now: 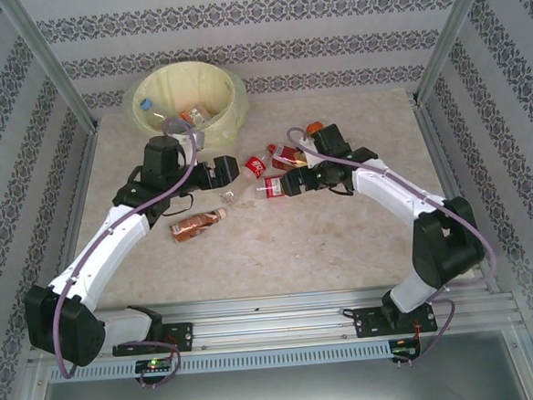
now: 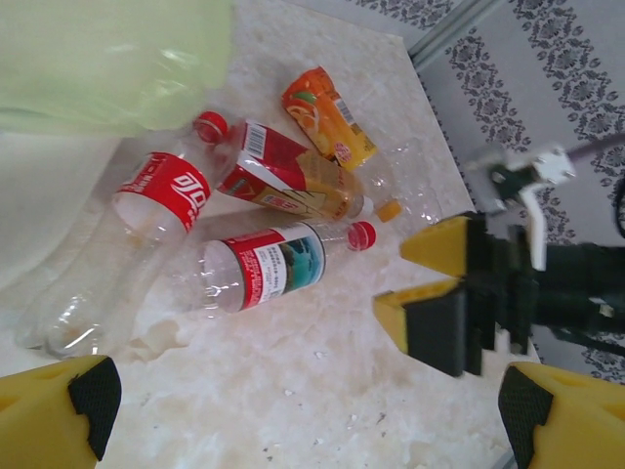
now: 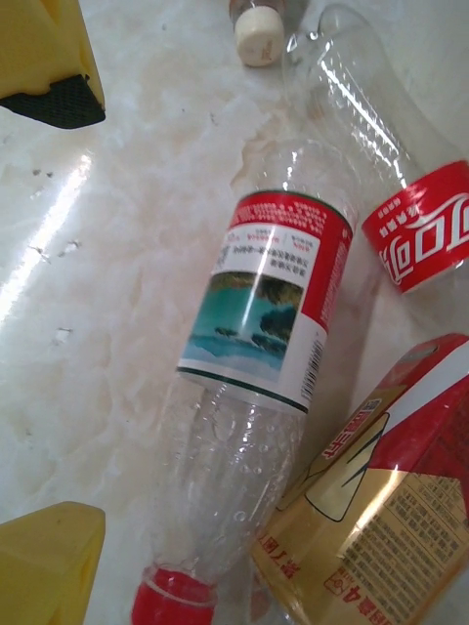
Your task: Put the plastic bottles in the bin
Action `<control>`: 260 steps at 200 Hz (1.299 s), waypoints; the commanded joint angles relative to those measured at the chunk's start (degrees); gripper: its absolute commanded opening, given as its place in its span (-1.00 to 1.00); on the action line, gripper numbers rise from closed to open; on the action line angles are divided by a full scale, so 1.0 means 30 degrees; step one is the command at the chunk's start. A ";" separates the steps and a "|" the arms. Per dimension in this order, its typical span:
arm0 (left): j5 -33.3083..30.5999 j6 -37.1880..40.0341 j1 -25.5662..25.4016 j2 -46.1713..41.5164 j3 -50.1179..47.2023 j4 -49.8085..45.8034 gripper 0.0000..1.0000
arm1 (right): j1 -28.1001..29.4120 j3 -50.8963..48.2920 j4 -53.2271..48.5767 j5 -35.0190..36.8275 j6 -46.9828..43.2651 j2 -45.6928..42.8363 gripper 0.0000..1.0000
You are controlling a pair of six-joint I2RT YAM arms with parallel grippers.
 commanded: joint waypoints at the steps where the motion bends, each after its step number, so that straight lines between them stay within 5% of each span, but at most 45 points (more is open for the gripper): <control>1: 0.0007 -0.0595 -0.0564 0.0266 -0.0226 0.1620 1.00 | -0.0270 0.0188 0.1662 -0.1609 -0.1383 0.0462 0.97; 45: 0.0056 -0.0874 -0.1181 0.1271 -0.0076 0.2003 1.00 | -0.1053 0.2012 0.0050 -0.2875 -0.4676 0.3278 0.97; 118: 0.0123 -0.1110 -0.1454 0.2089 0.0063 0.2395 1.00 | -0.0764 0.3537 -0.1047 -0.0589 -0.6630 0.5235 0.96; 260: 0.0033 -0.1022 -0.1447 0.1348 -0.1119 0.2666 1.00 | 0.1255 0.0053 -0.1092 -0.0075 -0.4940 0.2080 0.96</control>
